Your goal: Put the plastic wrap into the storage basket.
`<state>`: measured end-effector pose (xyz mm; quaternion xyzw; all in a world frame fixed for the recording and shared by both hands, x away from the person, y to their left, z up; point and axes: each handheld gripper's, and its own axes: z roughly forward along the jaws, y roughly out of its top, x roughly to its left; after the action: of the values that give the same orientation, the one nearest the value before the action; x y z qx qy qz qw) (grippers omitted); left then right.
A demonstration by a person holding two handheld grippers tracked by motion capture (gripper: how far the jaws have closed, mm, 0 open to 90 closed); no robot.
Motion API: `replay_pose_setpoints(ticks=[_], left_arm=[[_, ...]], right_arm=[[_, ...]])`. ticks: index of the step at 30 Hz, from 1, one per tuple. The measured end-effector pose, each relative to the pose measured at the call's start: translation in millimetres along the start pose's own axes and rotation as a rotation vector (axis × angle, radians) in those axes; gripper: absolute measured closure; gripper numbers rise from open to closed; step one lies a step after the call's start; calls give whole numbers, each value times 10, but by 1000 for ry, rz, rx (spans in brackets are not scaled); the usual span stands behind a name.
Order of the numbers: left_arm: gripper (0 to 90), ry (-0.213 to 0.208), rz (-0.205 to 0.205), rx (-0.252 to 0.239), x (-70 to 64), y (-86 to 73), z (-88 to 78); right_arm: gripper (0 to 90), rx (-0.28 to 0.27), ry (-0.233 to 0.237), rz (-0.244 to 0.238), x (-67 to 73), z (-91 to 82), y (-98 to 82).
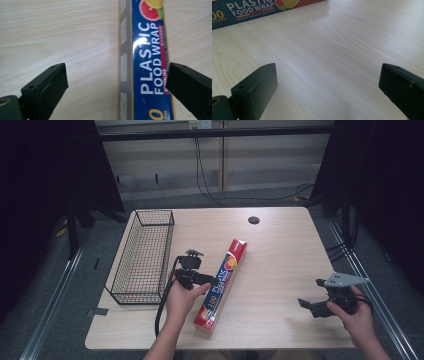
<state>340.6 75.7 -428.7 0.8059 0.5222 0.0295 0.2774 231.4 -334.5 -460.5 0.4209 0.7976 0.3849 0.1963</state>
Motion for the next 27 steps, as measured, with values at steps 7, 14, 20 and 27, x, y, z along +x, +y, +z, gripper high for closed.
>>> replay_pose_setpoints(ticks=[7,14,20,27], left_arm=[[36,-15,32,-4,-101,98,32],[44,-18,52,1,-227,185,153],[58,-18,66,10,-257,228,226],[88,-22,94,29,-320,305,308]], right_arm=[[19,-1,-3,-2,-6,-31,-8],[19,-20,9,7,-11,-7,47],[19,-18,9,-1,3,4,58],[19,-17,3,9,-12,-15,36]])
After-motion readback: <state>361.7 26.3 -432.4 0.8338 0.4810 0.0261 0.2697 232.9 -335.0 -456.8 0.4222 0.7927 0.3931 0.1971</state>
